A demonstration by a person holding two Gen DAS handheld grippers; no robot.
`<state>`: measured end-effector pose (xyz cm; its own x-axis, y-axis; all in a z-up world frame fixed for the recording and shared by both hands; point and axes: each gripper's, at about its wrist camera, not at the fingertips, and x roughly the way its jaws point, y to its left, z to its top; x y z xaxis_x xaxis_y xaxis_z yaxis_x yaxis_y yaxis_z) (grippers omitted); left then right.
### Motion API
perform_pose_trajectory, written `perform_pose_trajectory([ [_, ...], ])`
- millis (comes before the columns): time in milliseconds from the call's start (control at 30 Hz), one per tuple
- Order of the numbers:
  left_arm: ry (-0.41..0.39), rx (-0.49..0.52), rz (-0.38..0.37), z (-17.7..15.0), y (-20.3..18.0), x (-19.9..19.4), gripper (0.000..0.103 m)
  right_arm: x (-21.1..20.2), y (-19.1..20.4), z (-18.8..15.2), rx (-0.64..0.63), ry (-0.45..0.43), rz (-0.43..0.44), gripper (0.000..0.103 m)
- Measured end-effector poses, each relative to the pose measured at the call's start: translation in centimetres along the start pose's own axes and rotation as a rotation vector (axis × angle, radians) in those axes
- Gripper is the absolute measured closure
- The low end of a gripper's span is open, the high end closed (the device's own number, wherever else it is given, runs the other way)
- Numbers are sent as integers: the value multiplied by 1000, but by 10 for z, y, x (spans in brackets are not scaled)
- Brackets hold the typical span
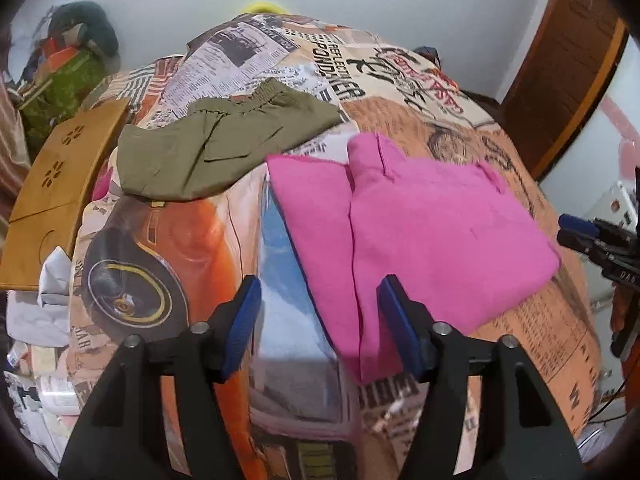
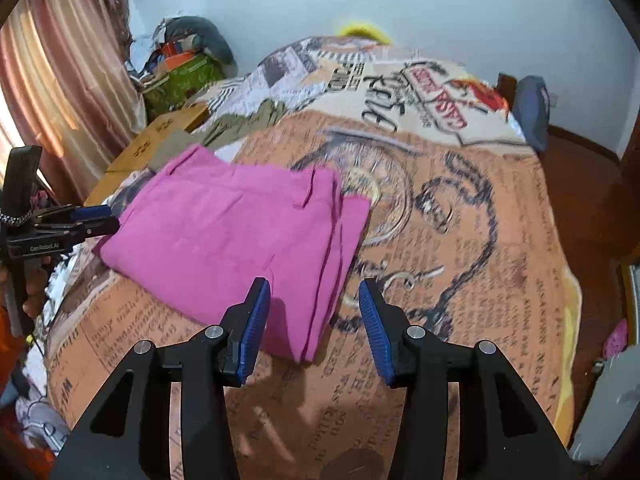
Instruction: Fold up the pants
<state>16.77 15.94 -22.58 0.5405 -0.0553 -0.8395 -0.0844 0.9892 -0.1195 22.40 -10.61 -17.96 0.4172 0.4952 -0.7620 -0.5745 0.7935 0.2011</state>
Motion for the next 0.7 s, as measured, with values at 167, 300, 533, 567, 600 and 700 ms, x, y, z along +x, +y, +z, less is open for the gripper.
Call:
perform_pose_trajectory([
  [167, 13, -22, -36, 18, -1, 14, 29, 20, -9, 8, 52, 18, 3, 59],
  [300, 42, -33, -52, 25, -4, 33, 29, 37, -13, 9, 85, 50, 30, 59],
  [533, 39, -91, -68, 27, 6, 54, 16, 54, -28, 8, 137, 76, 62, 53],
  [567, 45, -101, -78, 27, 8, 56, 15, 56, -29, 8, 142, 79, 70, 53],
  [600, 52, -116, -91, 27, 10, 59, 15, 58, -31, 8, 147, 85, 81, 53],
  [700, 60, -142, -113, 28, 14, 63, 16, 62, -33, 9, 154, 90, 97, 53],
])
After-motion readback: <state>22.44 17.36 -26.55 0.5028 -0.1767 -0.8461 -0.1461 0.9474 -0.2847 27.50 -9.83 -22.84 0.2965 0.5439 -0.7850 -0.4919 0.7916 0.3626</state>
